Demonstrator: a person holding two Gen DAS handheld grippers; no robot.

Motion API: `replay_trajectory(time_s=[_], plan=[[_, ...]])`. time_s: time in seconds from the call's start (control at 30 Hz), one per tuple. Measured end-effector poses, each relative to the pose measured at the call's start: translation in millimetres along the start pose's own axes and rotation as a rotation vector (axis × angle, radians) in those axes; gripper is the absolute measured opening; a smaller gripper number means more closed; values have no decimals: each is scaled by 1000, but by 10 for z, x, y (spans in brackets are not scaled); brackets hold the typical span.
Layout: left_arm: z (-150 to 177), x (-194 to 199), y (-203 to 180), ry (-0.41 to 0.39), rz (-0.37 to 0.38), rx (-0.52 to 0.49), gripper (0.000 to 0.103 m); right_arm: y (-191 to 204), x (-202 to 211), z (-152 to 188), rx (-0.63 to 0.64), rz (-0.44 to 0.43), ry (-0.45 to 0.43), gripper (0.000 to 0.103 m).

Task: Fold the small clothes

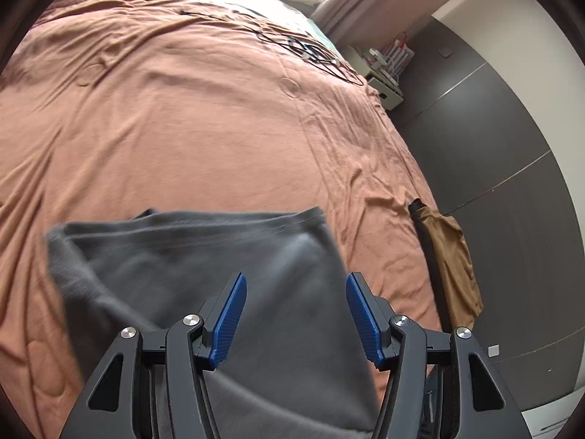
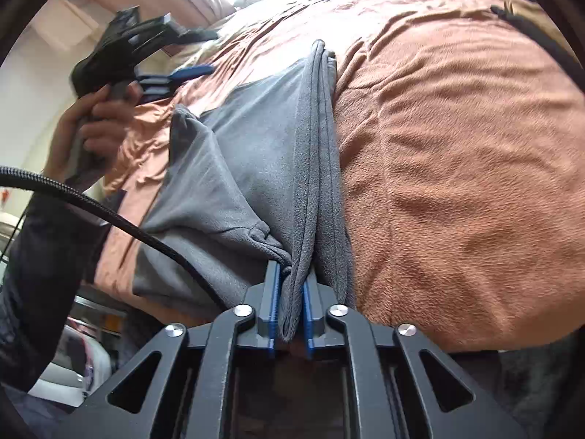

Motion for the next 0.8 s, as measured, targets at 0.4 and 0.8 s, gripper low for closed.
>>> replay_trajectory(time_s=[0.4,0.8], plan=[[789,695,371,-51,-57,92,59,96,256,14,31,75,-36,46],[1473,900,714,-49,-60,199,59,187,234,55,37,113,-16,46]])
Point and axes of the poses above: each gripper's, at about its wrist camera, not at the fingertips, and x roughly against the way its jaws point, y to its left, z to its underside, the point moved 1 cm from there along -x, roughly the way its jaws point, and after that the axes turned 13 degrees about z, right-handed, at the moved point
